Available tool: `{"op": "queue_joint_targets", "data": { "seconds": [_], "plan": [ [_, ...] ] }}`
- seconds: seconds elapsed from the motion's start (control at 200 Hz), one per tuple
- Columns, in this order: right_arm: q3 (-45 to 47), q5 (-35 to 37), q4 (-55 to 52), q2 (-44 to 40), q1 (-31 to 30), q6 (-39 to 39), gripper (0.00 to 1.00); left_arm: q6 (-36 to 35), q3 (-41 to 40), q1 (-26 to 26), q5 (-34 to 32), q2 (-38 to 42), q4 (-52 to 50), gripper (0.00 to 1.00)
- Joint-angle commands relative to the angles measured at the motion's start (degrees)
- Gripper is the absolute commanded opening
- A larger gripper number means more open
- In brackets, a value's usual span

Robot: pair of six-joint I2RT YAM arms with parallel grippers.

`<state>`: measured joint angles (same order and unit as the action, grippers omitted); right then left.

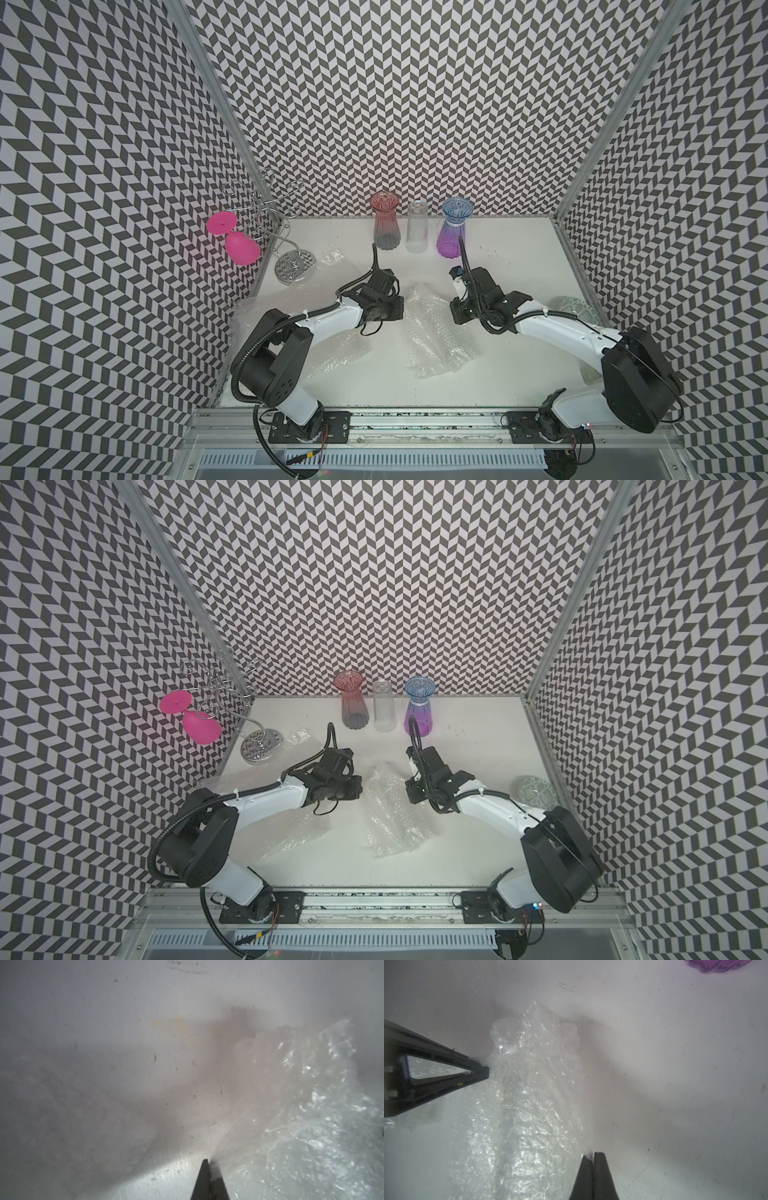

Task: Unwrap the vase from the bubble wrap
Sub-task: Unwrap the bubble wrap at the center of the board.

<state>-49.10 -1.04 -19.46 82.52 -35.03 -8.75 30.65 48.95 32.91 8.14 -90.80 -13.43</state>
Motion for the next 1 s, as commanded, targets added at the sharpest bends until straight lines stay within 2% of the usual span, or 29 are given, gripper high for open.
{"op": "queue_joint_targets", "data": {
  "seconds": [0.0,0.09,0.275,0.365,0.501,0.556,0.811,0.996],
  "plan": [
    [0.50,5.65,-1.42,-1.99,0.81,0.82,0.00,0.47,-1.65,-1.47,-4.46,1.93,-2.59,0.00],
    [-0.09,4.11,-0.86,-3.09,0.66,0.75,0.00,-0.49,-0.84,-0.23,-3.81,2.67,-3.22,0.00],
    [-1.15,-0.40,-0.05,-4.37,-0.41,0.31,0.00,-4.66,5.63,5.36,-1.71,1.02,-6.36,0.42],
    [-1.69,-1.39,-0.22,-4.14,-1.07,-0.52,0.00,-6.65,9.72,7.83,-4.13,-0.22,-8.80,0.51],
    [-1.95,-1.79,-0.20,-3.68,-1.71,-0.91,0.00,-7.89,12.66,8.84,-6.00,-1.38,-7.97,0.52],
    [-2.00,-1.81,-0.46,-3.32,-1.79,-0.82,0.00,-10.41,13.78,9.12,-6.82,-2.22,-6.96,0.51],
    [-2.05,-1.78,-0.84,-2.39,-1.89,-0.89,0.00,-18.52,17.59,10.46,-15.69,-7.85,-4.90,0.47],
    [-2.05,-1.79,-1.10,-1.63,-1.98,-0.96,0.00,-22.08,18.31,10.53,-16.77,-10.68,-1.80,0.44]
  ]
}}
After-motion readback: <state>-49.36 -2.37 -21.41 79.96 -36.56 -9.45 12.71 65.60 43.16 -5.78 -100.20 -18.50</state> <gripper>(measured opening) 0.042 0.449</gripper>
